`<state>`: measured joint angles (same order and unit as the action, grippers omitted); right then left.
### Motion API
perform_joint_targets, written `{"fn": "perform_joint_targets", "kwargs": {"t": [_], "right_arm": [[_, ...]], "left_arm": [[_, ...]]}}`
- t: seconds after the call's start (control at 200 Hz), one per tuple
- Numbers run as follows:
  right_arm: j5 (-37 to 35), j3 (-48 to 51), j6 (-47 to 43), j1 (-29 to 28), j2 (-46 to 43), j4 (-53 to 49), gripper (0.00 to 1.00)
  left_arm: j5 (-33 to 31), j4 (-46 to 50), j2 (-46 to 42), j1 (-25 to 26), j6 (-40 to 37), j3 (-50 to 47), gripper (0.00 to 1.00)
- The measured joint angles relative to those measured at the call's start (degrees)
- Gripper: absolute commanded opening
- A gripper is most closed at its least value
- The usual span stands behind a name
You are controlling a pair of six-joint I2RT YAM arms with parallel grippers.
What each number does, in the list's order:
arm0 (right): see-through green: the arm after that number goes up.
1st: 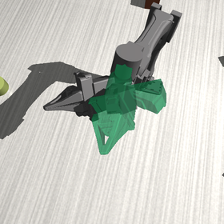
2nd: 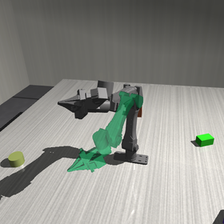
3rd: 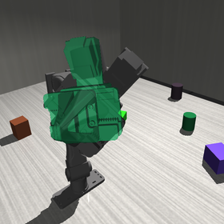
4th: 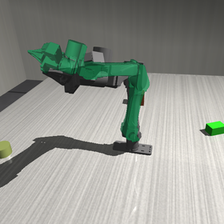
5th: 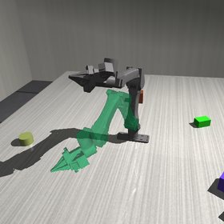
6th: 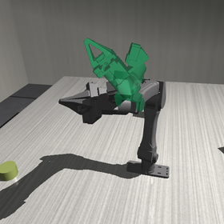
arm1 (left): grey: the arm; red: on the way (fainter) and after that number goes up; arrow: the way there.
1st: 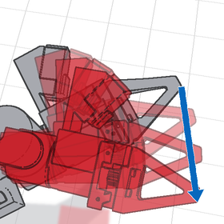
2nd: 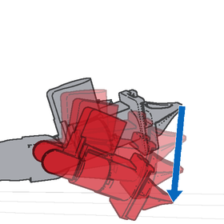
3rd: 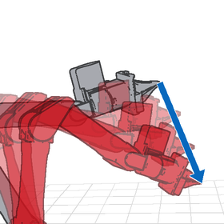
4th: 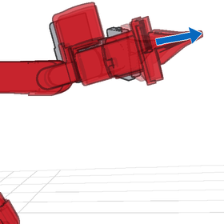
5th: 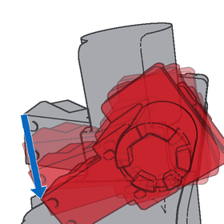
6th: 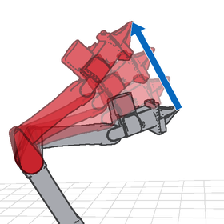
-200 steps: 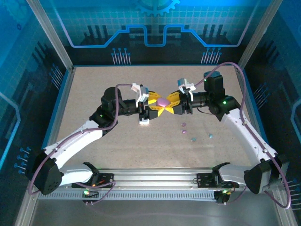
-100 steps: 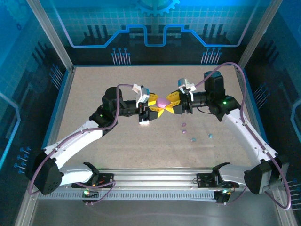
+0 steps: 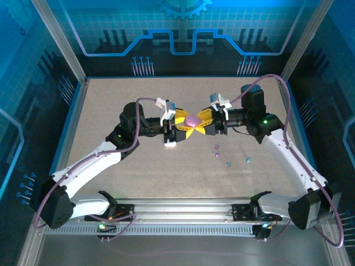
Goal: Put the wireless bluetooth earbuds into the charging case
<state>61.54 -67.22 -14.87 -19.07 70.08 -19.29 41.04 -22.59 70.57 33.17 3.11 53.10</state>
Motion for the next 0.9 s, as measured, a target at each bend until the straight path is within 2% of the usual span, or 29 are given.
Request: {"fn": "perform_joint_targets", "kwargs": {"t": [0.145, 0.245, 0.54, 0.815, 0.9], "right_arm": [[-0.11, 0.15, -0.04, -0.04, 0.00, 0.48, 0.32], [-0.37, 0.15, -0.02, -0.04, 0.00, 0.50, 0.32], [-1.09, 0.20, -0.87, -0.48, 0.00, 0.48, 0.33], [-1.11, 0.50, -1.27, -0.48, -0.09, 0.42, 0.34], [-1.16, 0.50, -1.07, -0.46, -0.11, 0.26, 0.38]], "left_arm": [[0.39, 0.02, 0.42, 0.00, -0.02, 0.00, 0.55], [0.68, 0.07, 0.83, 0.00, 0.07, 0.09, 0.50], [1.33, 0.09, 1.03, 0.00, 0.22, 0.44, 0.50], [1.86, 0.59, 1.07, -0.02, 0.87, 0.46, 0.32], [1.90, 1.25, 1.07, -0.02, 0.55, 0.72, 0.29]]}}
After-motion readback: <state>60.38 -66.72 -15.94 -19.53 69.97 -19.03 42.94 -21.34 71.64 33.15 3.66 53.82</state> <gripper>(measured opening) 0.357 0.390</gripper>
